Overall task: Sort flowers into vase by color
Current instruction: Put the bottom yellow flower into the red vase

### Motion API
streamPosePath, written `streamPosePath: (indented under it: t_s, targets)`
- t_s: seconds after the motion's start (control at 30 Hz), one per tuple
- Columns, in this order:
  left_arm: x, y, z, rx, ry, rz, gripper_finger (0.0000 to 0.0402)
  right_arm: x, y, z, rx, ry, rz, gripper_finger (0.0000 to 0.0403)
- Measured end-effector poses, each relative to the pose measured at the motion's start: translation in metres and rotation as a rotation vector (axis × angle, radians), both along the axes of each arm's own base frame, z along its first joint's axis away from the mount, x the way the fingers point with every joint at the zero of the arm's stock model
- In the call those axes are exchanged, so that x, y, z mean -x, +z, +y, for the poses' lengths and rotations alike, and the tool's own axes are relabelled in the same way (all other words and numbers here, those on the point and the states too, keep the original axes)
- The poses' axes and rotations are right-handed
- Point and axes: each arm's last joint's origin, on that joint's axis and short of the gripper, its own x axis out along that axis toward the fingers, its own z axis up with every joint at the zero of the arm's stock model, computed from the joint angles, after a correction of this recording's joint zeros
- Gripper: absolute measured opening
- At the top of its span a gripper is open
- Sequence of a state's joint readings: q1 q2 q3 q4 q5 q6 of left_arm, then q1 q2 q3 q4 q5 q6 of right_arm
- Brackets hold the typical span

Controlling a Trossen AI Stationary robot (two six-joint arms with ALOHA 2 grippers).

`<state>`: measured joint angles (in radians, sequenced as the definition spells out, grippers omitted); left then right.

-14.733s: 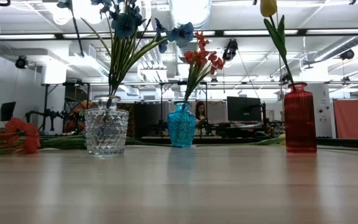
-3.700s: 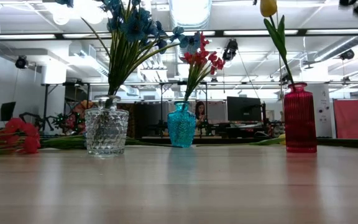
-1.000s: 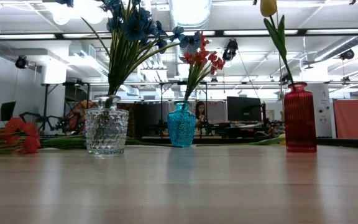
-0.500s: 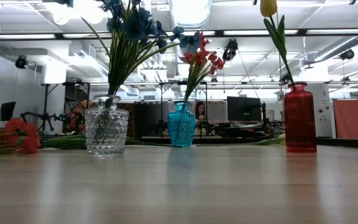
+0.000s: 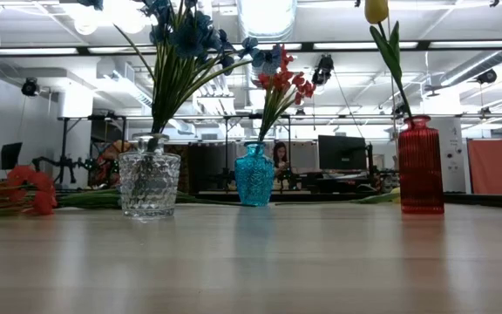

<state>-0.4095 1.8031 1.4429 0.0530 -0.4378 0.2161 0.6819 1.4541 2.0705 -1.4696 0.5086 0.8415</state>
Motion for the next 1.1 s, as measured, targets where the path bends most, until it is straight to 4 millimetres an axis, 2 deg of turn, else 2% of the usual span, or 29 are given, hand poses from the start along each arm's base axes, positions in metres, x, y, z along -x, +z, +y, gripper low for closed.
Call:
streamPosePath:
  t_s: [0.17,0.27,0.43,0.6,0.73,0.9,1.1]
  targets:
    - [0.010,0.020,0.004,0.016,-0.002,-0.043,0.0000,0.033,0.017,0.003,0.113,-0.022,-0.190,0.0176]
    - [0.018,0.032,0.005,0.026,-0.006,-0.066,0.0000,0.045,0.019,0.007,0.150,-0.022,-0.247,0.0176]
    - [0.035,0.055,0.009,0.033,-0.010,-0.105,0.0000,0.052,0.015,0.019,0.236,-0.024,-0.293,0.0176]
    - [0.056,0.075,0.014,0.014,0.063,-0.117,0.0000,0.058,0.008,0.026,0.307,-0.032,-0.302,0.0170]
    - [0.073,0.090,0.014,0.020,0.071,-0.141,0.0000,0.058,-0.004,0.031,0.366,-0.030,-0.293,0.0162]
    - [0.089,0.105,0.016,0.024,0.052,-0.169,0.0000,0.055,-0.031,0.037,0.489,-0.023,-0.255,0.0158]
    - [0.095,0.112,0.019,0.038,0.051,-0.194,0.0000,0.055,-0.062,0.038,0.571,-0.122,-0.346,0.0181]
